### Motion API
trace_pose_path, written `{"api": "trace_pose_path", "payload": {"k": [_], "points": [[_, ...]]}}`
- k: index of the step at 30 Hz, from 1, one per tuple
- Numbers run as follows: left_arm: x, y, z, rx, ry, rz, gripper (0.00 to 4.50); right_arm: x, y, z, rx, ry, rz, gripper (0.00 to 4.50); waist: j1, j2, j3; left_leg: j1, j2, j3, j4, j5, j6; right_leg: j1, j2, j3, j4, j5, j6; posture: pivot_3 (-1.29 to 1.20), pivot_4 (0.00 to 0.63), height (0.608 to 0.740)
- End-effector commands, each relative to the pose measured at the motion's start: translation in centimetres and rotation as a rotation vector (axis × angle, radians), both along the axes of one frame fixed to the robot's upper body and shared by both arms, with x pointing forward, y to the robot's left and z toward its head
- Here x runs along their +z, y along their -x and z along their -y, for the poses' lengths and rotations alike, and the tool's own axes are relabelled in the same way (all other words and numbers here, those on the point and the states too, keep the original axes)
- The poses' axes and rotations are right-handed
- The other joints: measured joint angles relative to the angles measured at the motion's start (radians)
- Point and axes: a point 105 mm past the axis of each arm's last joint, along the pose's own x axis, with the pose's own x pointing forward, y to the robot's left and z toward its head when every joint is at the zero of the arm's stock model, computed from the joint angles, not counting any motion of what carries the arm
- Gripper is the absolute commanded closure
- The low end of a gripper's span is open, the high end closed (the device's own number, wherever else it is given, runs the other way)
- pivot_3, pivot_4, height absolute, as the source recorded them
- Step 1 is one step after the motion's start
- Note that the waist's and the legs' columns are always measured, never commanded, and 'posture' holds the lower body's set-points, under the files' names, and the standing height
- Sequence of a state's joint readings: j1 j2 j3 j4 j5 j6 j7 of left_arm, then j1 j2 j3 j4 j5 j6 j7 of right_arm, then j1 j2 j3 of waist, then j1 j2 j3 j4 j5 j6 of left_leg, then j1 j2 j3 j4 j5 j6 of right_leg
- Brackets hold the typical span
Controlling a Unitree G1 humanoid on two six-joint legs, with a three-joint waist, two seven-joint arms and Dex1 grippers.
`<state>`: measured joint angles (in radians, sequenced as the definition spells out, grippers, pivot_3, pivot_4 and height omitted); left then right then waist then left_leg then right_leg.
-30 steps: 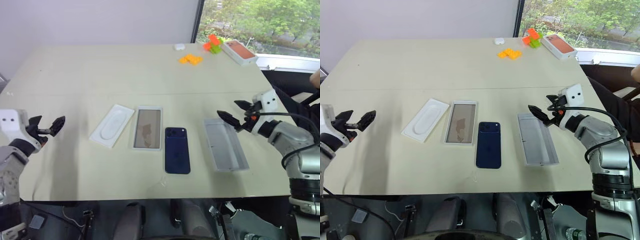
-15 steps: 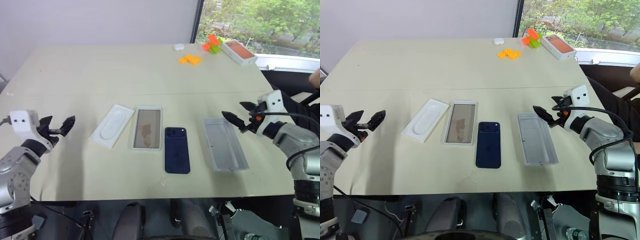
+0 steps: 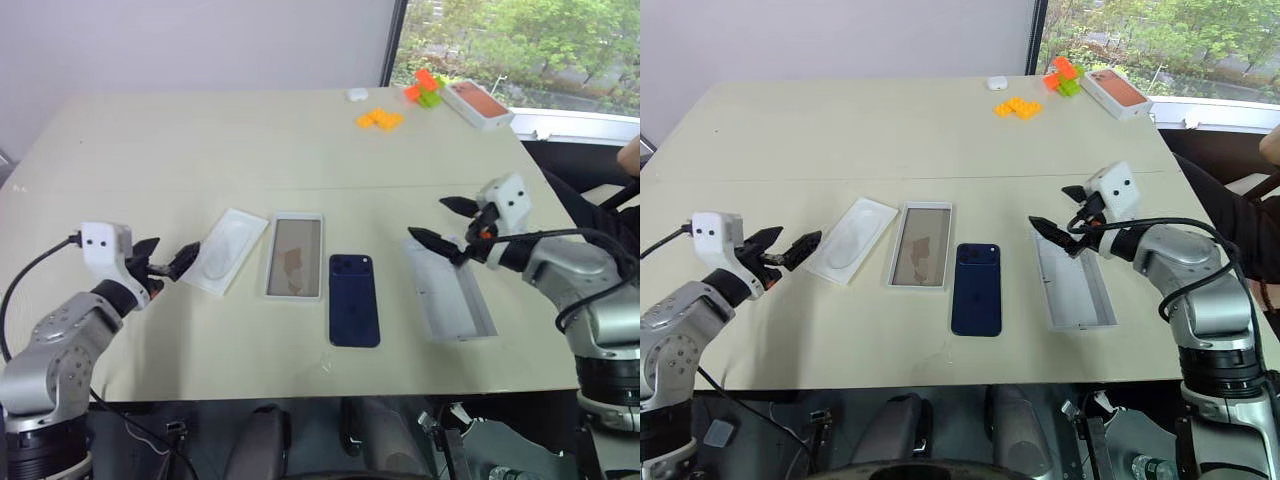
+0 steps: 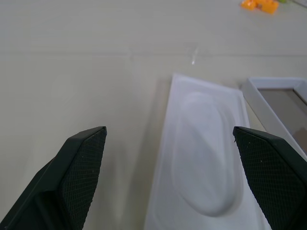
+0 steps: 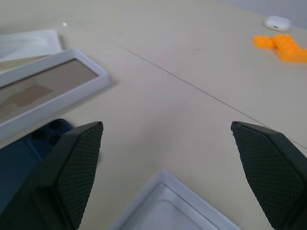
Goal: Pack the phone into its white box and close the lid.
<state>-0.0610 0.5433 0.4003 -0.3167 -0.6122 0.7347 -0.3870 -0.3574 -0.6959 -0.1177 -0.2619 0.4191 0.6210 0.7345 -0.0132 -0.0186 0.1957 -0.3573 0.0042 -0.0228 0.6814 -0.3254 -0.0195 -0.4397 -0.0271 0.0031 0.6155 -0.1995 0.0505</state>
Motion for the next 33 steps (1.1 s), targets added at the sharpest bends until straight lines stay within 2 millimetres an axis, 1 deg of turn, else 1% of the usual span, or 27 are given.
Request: {"api": "trace_pose_path", "payload": {"k": [1,4,5,8,12,18,21,23,24,25,26,28,29,30,32,33], "points": [[0.0,-0.6,0.5,0.003,-0.105,-0.039,0.05,0.7,2.2,-3.6,0.18,0.07,0.039,0.03,0.0,0.0,0.0,0.0,0.0,0.0,0.0,0.0,0.0,0.0,0.0,0.0,0.0,0.0,0.0,0.0,0.15,0.74],[-0.4,-1.3,0.7,0.032,-0.139,-0.093,0.05,0.3,3.9,-5.6,0.291,0.105,0.028,0.03,0.002,0.0,0.0,0.0,0.0,-0.001,0.0,0.0,0.0,0.0,0.0,0.0,0.0,0.0,0.0,0.0,0.15,0.74],[-0.4,-1.5,0.6,0.046,-0.142,-0.102,0.05,0.3,4.2,-6.0,0.31,0.107,0.027,0.03,0.002,0.0,0.0,-0.001,0.0,-0.001,0.0,0.0,0.0,0.0,0.0,0.0,0.0,0.0,0.0,0.0,0.15,0.74],[0.0,-2.2,0.7,0.063,-0.073,-0.134,0.05,0.0,5.3,-7.4,0.365,0.106,0.024,0.03,0.002,0.0,0.0,-0.001,-0.001,-0.001,0.001,0.0,0.0,0.0,-0.001,0.0,0.0,0.0,0.0,0.0,0.15,0.74],[-0.2,-2.6,0.8,0.061,-0.056,-0.196,0.05,-0.4,5.6,-7.9,0.375,0.096,0.014,0.03,0.001,-0.001,0.0,-0.001,-0.002,-0.001,0.001,0.0,0.0,0.0,-0.001,0.0,0.0,0.0,0.0,0.0,0.15,0.74],[-1.1,-2.9,0.9,0.042,-0.064,-0.282,0.05,-0.6,5.7,-8.6,0.383,0.08,0.014,0.03,0.0,-0.001,0.0,0.0,-0.004,-0.002,0.001,0.0,0.0,0.0,-0.001,0.0,0.001,0.0,0.0,0.0,0.15,0.74],[-1.3,-3.0,1.0,0.03,-0.061,-0.297,0.05,-0.7,5.7,-8.8,0.386,0.078,0.016,0.03,0.001,-0.001,0.0,0.0,-0.004,-0.002,0.001,0.0,0.0,0.0,-0.001,-0.001,0.001,0.0,0.0,0.0,0.15,0.74],[-1.4,-3.0,1.0,0.035,-0.023,-0.303,0.05,-0.7,5.7,-8.9,0.384,0.073,0.018,0.03,0.001,-0.001,0.0,0.0,-0.004,-0.002,0.001,0.0,0.0,0.0,-0.002,-0.001,0.001,0.0,0.0,0.0,0.15,0.74],[-1.4,-2.9,0.9,0.036,-0.012,-0.306,0.58,-0.7,5.7,-9.0,0.384,0.072,0.02,0.0,0.001,-0.001,0.0,0.0,-0.004,-0.002,0.001,0.0,0.0,0.0,-0.002,-0.001,0.001,0.0,0.0,0.0,0.15,0.74],[-1.5,-2.9,0.9,0.038,-0.004,-0.307,0.93,-0.6,5.7,-9.0,0.384,0.07,0.021,0.0,0.001,-0.001,0.0,0.0,-0.004,-0.002,0.001,0.0,0.0,0.0,-0.002,-0.001,0.001,0.0,0.0,0.0,0.15,0.74],[-1.5,-2.8,0.9,0.036,0.007,-0.305,1.39,-0.7,5.7,-9.1,0.384,0.068,0.022,0.0,0.001,-0.001,0.0,0.0,-0.004,-0.002,0.001,0.0,0.0,0.0,-0.002,-0.001,0.001,0.0,0.0,0.0,0.15,0.74],[-1.4,-2.6,1.0,0.036,0.028,-0.303,2.42,-0.7,5.8,-9.2,0.385,0.066,0.023,0.0,0.001,-0.001,0.0,0.0,-0.004,-0.002,0.001,0.0,0.0,0.0,-0.002,-0.001,0.001,0.0,0.0,0.0,0.15,0.74],[-1.4,-2.5,1.0,0.036,0.036,-0.303,2.87,-0.7,5.8,-9.2,0.385,0.066,0.023,0.0,0.001,-0.001,0.0,-0.001,-0.004,-0.002,0.001,0.0,0.0,0.0,-0.002,-0.001,0.001,0.0,0.0,0.0,0.15,0.74],[-1.4,-2.5,0.9,0.042,0.043,-0.303,3.45,-0.7,5.8,-9.2,0.387,0.065,0.025,0.0,0.001,-0.001,0.0,-0.001,-0.004,-0.003,0.001,0.0,0.0,0.0,-0.002,-0.001,0.001,0.0,0.0,0.0,0.15,0.74],[-1.3,-2.3,0.3,0.072,0.069,-0.302,4.46,-0.6,5.8,-9.4,0.39,0.062,0.028,0.0,0.001,-0.001,0.0,0.0,-0.004,-0.003,0.001,0.0,0.0,0.0,-0.003,-0.001,0.001,0.0,0.0,0.0,0.15,0.74],[-1.2,-2.3,0.1,0.085,0.082,-0.296,4.49,-0.6,5.8,-9.4,0.392,0.061,0.029,0.0,0.001,-0.001,0.0,0.0,-0.004,-0.003,0.001,0.0,0.0,0.001,-0.003,0.0,0.001,0.0,0.0,0.0,0.15,0.74]]}}
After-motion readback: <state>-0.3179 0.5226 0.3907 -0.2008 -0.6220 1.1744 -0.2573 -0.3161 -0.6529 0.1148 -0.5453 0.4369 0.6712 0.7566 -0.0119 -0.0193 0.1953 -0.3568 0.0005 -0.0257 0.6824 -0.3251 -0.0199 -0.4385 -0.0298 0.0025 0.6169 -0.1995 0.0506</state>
